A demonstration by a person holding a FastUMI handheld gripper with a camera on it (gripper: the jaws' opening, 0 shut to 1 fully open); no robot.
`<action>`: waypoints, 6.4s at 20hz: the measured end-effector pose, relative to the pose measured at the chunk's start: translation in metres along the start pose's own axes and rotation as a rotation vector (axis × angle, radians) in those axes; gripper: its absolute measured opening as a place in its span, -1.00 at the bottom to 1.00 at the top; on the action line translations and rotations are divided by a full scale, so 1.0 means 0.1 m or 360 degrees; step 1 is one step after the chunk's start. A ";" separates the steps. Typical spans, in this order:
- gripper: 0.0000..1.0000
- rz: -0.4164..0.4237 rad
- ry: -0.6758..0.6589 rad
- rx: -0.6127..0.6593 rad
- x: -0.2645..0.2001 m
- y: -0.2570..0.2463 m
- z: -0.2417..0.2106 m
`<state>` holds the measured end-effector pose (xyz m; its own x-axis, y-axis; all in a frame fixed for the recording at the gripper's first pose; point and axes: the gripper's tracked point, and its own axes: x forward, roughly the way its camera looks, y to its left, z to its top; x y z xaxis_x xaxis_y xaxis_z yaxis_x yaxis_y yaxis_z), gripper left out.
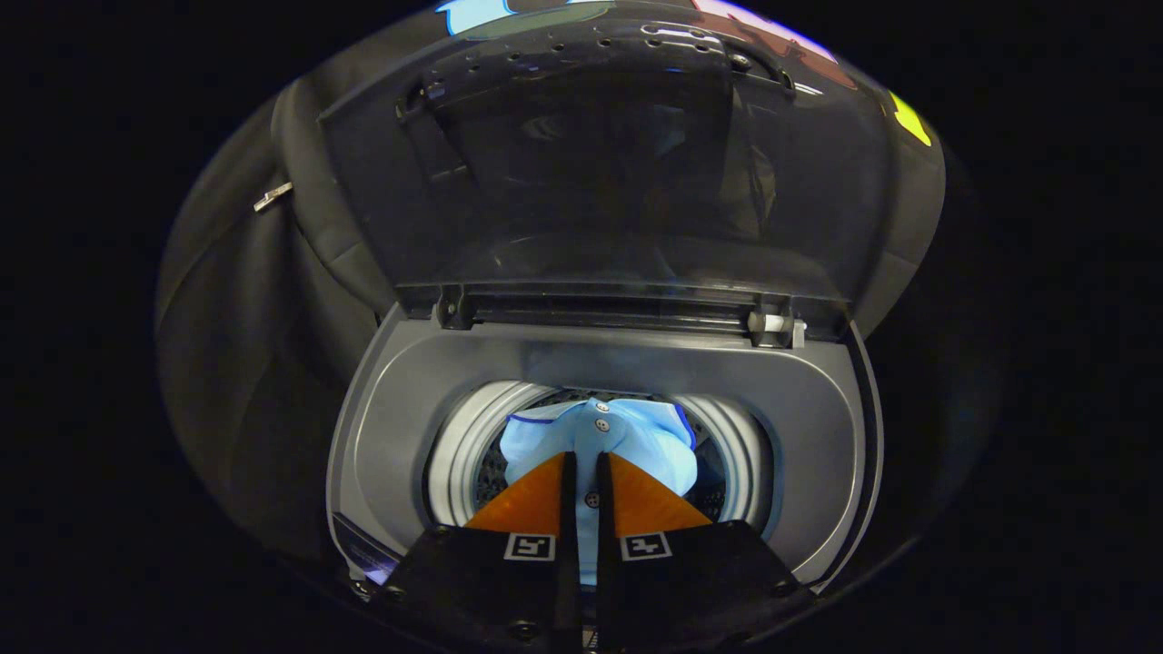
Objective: Put the clothes into the washing machine and then close the washing machine lid.
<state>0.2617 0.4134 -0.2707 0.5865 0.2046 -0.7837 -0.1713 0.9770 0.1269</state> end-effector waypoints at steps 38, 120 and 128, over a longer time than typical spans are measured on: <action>0.99 -0.0027 -0.0691 0.0049 -1.32 0.24 2.71; 1.00 -0.0040 -0.1323 -0.0272 -4.05 -1.14 1.41; 1.00 -0.0235 -0.1428 -0.0217 -4.67 -2.65 0.79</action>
<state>0.0960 0.0635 0.1094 0.9946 0.1033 -0.0130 -0.1039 0.9931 -0.0543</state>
